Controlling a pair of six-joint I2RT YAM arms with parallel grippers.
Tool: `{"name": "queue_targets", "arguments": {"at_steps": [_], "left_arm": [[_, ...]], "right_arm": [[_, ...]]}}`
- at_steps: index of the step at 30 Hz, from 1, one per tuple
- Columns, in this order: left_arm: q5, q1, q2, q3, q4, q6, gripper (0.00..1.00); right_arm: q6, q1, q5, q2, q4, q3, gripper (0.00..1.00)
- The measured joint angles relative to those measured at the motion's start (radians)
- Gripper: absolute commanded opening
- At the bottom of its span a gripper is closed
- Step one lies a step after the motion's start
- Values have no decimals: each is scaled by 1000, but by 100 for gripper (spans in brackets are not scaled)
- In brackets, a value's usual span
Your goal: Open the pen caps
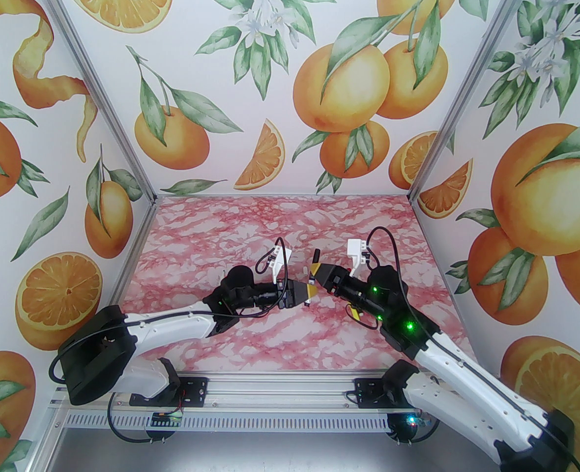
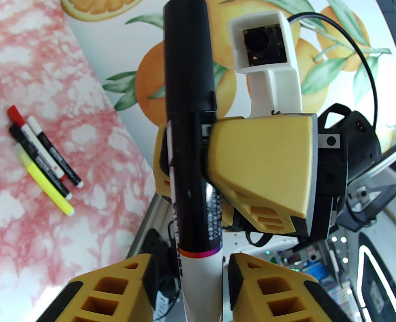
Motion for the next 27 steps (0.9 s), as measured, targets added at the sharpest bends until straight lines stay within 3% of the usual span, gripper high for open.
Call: {"name": "queue_targets", "arguments": {"at_steps": [6, 14, 20, 27], "left_arm": [[2, 0, 0, 6, -19, 11, 15], [-17, 0, -61, 6, -171, 132, 6], [-11, 0, -118, 5, -256, 241, 6], [11, 0, -129, 5, -346, 328, 6]], "right_arm": [[0, 14, 1, 0, 11, -16, 21], [-18, 16, 21, -17, -25, -19, 48], [-54, 16, 45, -35, -155, 46, 54], [-78, 5, 27, -18, -223, 145, 50]]}}
